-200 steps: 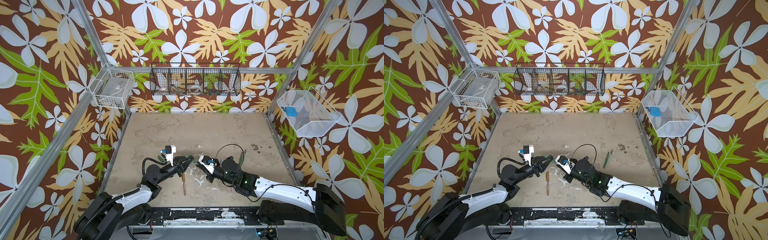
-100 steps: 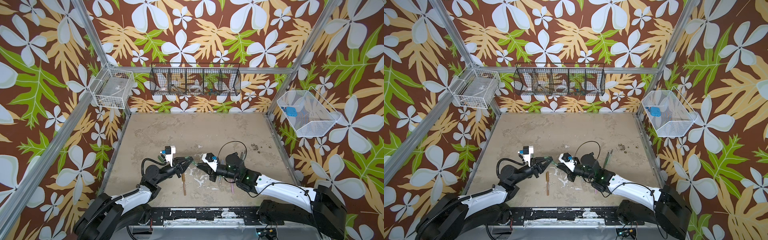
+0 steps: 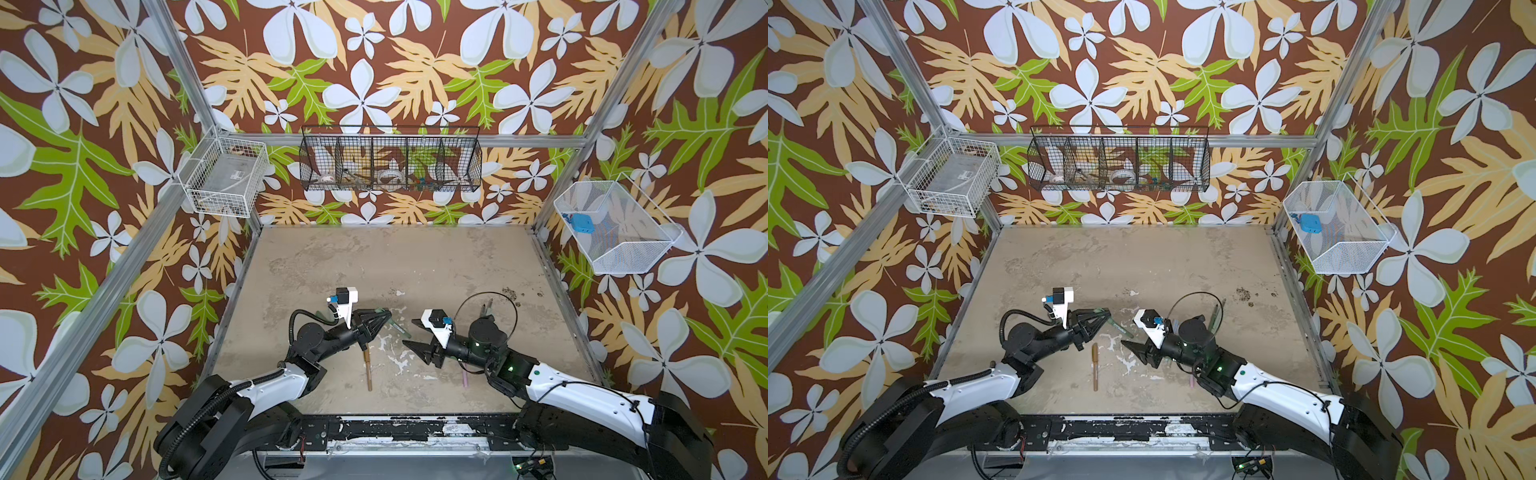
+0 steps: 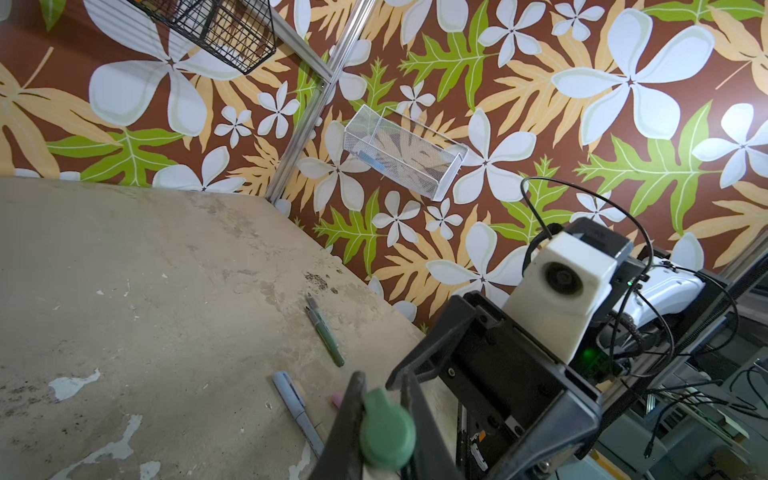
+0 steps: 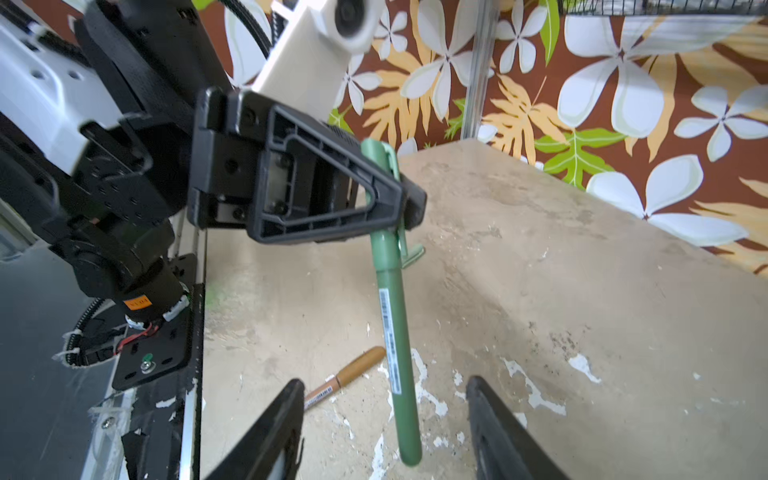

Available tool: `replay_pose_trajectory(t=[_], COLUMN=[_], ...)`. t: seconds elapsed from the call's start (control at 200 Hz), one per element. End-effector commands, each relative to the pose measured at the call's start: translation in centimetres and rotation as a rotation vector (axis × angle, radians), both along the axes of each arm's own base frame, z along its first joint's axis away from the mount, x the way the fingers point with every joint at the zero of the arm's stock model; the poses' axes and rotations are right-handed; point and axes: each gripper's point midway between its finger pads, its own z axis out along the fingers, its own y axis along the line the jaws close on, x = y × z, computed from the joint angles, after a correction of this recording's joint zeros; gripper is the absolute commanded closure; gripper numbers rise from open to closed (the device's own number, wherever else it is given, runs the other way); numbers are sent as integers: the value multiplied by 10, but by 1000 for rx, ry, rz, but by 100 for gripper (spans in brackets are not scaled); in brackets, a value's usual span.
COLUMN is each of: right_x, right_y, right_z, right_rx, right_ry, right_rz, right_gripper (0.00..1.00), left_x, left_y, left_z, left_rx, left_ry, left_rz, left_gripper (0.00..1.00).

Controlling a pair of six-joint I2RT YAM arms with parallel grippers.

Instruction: Open the pen caps

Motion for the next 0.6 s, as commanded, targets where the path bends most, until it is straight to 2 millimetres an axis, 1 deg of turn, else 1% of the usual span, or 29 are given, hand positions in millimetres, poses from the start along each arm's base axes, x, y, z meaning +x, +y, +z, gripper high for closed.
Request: replay_pose_trajectory(t=[0.0, 0.105, 0.31, 0.41, 0.596], right_x=[-2, -5, -6, -5, -6], right_y=[5, 13, 24, 26, 28], right_z=[8, 2, -8, -12, -14], right_rx=[37, 29, 12, 8, 1], right_ry=[7, 36, 83, 93, 100], right_rz=[26, 68, 110, 114, 126], right_gripper=[42, 50, 55, 64, 87], left_x=[-8, -13, -23, -25, -26], left_y=[-7, -8, -16, -17, -18], left_z=[3, 3, 5, 5, 5], left_rx=[15, 18, 18, 20, 13], left_ry=[-42, -53, -75, -79, -76], left_rz=[-46, -61, -121, -132, -142], left_gripper=[100, 100, 100, 100, 100])
